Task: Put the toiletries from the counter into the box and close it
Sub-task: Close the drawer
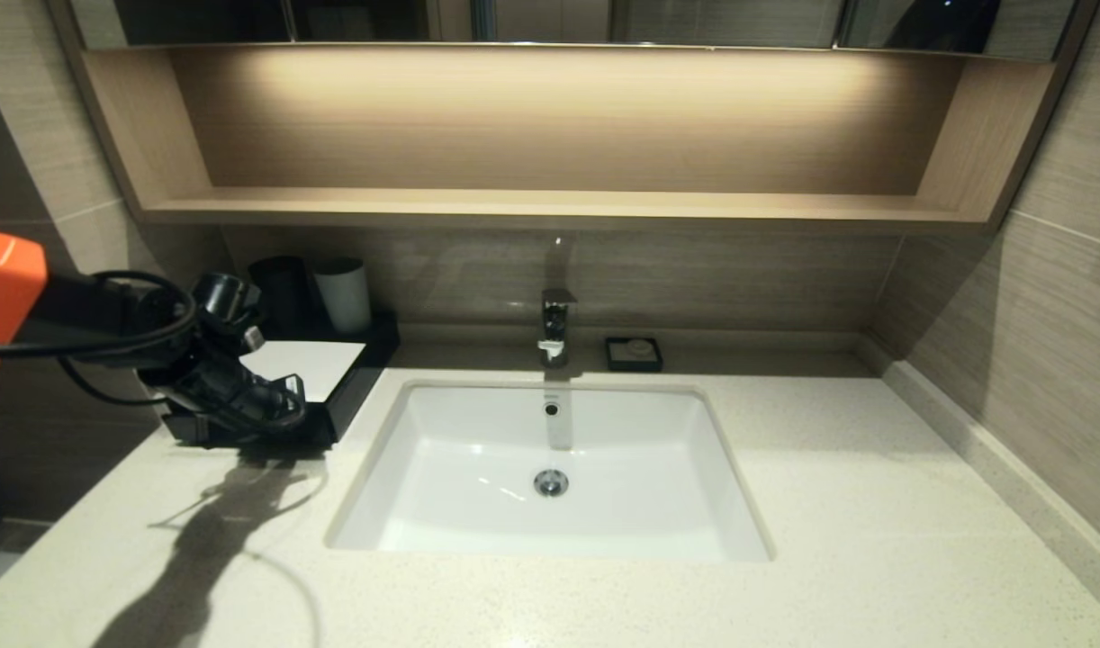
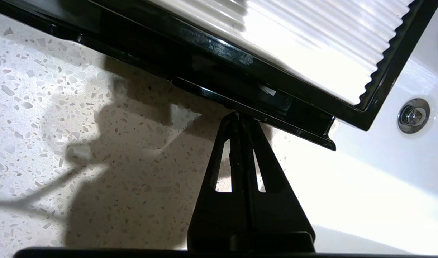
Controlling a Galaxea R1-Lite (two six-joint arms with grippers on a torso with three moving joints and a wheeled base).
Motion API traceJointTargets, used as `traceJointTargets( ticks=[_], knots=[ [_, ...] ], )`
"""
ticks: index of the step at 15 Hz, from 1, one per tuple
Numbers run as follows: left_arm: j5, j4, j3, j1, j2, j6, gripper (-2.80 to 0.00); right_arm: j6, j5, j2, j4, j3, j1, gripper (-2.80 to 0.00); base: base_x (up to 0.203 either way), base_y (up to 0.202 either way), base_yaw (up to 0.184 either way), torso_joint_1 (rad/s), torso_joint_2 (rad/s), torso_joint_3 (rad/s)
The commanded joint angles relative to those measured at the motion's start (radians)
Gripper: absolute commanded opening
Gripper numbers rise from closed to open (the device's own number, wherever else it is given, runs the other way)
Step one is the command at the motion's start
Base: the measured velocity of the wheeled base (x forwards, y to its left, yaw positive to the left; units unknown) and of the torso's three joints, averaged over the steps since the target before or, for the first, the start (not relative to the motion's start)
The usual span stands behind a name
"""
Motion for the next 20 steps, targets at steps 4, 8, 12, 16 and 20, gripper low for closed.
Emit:
traceJointTargets(
  ticks=[4,8,12,16,20],
  knots=[
    [-0.001,-0.011,-0.001,0.000,0.006,-0.003,-2.80,-0.001,0.001,0.001,0.000,0.002,0.000,-2.80,0.000,0.000,0.000,0.000,0.00,0.000],
    [-0.001,-0.022,-0.001,0.000,0.007,-0.003,-2.80,-0.001,0.002,0.001,0.000,0.002,0.000,-2.80,0.000,0.000,0.000,0.000,0.00,0.000],
    [-0.013,-0.040,0.002,0.000,0.007,-0.006,-2.80,-0.001,0.000,0.001,0.000,0.002,0.000,-2.80,0.000,0.000,0.000,0.000,0.00,0.000],
    [-0.015,-0.052,0.000,0.000,0.002,-0.017,-2.80,-0.001,0.002,0.000,0.000,0.002,0.000,-2.80,0.000,0.000,0.000,0.000,0.00,0.000],
    [-0.029,-0.073,0.002,0.000,0.002,-0.032,-2.80,-0.001,0.000,0.001,0.000,0.002,0.000,-2.80,0.000,0.000,0.000,0.000,0.00,0.000]
  ],
)
